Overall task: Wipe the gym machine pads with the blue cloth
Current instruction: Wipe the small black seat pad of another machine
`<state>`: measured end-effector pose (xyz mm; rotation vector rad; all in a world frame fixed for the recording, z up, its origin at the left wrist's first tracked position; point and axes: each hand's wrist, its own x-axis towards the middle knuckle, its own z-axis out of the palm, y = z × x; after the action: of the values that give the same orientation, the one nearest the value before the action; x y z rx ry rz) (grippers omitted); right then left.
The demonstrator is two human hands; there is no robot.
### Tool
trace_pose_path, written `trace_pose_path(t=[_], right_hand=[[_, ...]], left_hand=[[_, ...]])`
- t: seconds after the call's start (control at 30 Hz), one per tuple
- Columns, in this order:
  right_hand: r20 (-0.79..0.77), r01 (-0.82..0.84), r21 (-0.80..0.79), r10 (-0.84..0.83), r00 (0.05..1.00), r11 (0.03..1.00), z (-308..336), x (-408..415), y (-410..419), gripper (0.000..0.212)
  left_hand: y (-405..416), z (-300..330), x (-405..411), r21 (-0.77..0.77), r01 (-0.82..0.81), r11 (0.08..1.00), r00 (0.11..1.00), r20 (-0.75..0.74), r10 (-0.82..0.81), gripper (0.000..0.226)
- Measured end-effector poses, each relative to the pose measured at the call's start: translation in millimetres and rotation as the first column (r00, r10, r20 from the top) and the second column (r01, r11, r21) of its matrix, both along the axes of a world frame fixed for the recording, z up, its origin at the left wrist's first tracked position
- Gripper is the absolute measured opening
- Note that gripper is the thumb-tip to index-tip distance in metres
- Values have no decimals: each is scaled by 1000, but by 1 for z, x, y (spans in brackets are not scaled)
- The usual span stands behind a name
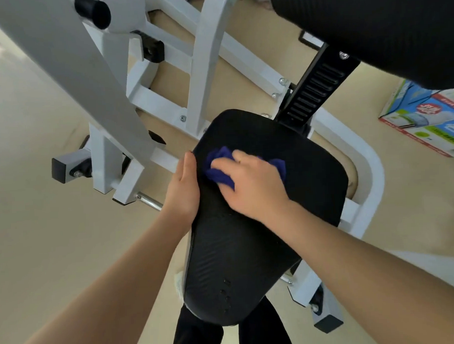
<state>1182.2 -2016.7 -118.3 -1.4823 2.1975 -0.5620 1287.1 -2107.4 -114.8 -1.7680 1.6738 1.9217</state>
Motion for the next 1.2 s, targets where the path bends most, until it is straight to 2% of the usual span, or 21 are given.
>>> trace_pose_path(t=[0.07,0.1,0.17,0.23,0.3,0.4,0.47,0.53,0.57,0.63,0.7,0.77,0.8,0.87,0.93,1.0,1.07,1.1,1.2], right_hand=[[58,-105,-16,105,993,994,7,5,22,30],[41,-86,7,86,995,996,1,-8,21,30],[-77,90,89,-83,994,992,-18,-42,7,32],[-150,284,100,-267,952,954,-32,-70,-4,35],[-140,332,82,-319,937,940,-30,-65,-1,34],[-60,171,37,-168,984,985,-7,-17,33,28],[35,13,10,-14,999,1000,7,4,58,28],[7,-94,31,94,996,995,3,-13,63,29],[-47,-53,43,55,997,998,-4,-28,59,29],[-156,206,67,-194,969,976,-22,-64,44,31],[-160,387,107,-368,916,916,-34,-82,38,35],[-166,381,117,-360,918,917,-29,-67,49,33],[-172,324,86,-306,936,942,-23,-50,64,31],[-84,185,43,-181,980,982,-5,-22,99,30],[-19,53,76,-52,998,996,-2,-33,115,27],[-122,141,121,-126,985,983,-15,-68,104,29],[-199,374,151,-343,918,915,-30,-95,90,34],[-211,440,160,-405,890,884,-34,-99,86,34],[-195,418,107,-393,899,902,-28,-70,96,29]], left_hand=[[2,0,-1,19,16,1000,999,38,-17,66],[2,0,-1,26,29,999,998,49,-30,71],[1,-1,0,22,56,998,996,63,-57,68],[0,0,1,5,87,996,993,86,-87,59],[0,4,2,-24,123,992,988,101,-120,52],[6,6,2,-51,96,994,989,114,-90,48],[12,11,3,-146,21,989,993,119,-3,40],[17,16,4,-226,-31,974,987,149,67,35],[19,17,5,-244,-28,969,984,163,69,34],[23,17,7,-243,24,970,982,185,23,34],[25,16,8,-246,71,967,977,211,-18,41],[27,16,8,-264,88,960,975,221,-28,41],[28,17,8,-267,87,960,975,220,-27,41],[29,20,7,-266,71,961,977,213,-13,41],[32,21,7,-287,81,955,977,211,-19,42],[34,18,8,-313,118,942,976,211,-52,42],[34,15,9,-322,137,937,974,217,-68,41],[34,14,10,-325,138,935,974,217,-68,41],[33,12,10,-331,140,933,975,212,-71,41]])
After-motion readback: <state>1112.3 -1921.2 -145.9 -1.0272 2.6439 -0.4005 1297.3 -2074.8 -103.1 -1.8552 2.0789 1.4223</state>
